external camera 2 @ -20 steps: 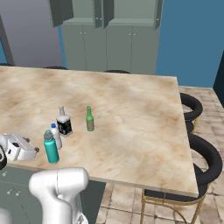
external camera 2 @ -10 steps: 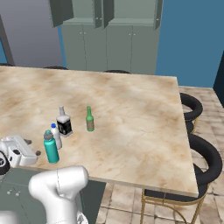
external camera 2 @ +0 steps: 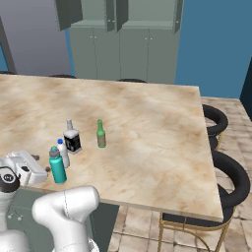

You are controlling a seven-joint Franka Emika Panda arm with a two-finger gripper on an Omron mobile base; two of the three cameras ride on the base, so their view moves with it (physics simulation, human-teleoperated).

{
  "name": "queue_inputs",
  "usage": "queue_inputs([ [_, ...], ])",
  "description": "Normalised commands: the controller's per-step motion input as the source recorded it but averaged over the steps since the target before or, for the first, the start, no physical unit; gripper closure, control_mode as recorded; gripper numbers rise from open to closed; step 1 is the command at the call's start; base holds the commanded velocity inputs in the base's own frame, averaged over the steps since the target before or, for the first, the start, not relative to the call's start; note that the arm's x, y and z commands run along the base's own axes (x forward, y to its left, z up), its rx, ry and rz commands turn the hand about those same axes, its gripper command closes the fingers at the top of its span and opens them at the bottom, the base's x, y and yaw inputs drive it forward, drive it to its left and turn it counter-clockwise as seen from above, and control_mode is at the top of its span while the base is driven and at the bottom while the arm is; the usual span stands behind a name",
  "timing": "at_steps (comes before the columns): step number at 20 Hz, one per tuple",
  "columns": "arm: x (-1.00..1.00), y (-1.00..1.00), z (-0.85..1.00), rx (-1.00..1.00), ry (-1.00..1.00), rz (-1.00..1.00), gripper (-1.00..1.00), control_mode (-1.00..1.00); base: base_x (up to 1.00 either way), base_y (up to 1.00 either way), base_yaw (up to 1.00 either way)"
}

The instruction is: Sort all alcoholic drinks to one cabinet, and non-alcoholic drinks to the other.

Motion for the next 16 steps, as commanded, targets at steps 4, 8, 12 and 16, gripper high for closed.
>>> queue_inputs([
  [4, 0.22, -0.01, 0.00, 0.01, 0.00, 0.01, -1.00, -1.00, 0.00, 0.00, 0.00],
  [8, 0.21, -0.06, 0.00, 0.02, 0.00, 0.02, -1.00, -1.00, 0.00, 0.00, 0.00],
  [12, 0.11, -0.10, 0.00, 0.02, 0.00, 0.01, -1.00, -1.00, 0.00, 0.00, 0.00],
  [16, 0.00, -0.20, -0.03, 0.01, 0.00, 0.00, -1.00, -1.00, 0.00, 0.00, 0.00],
])
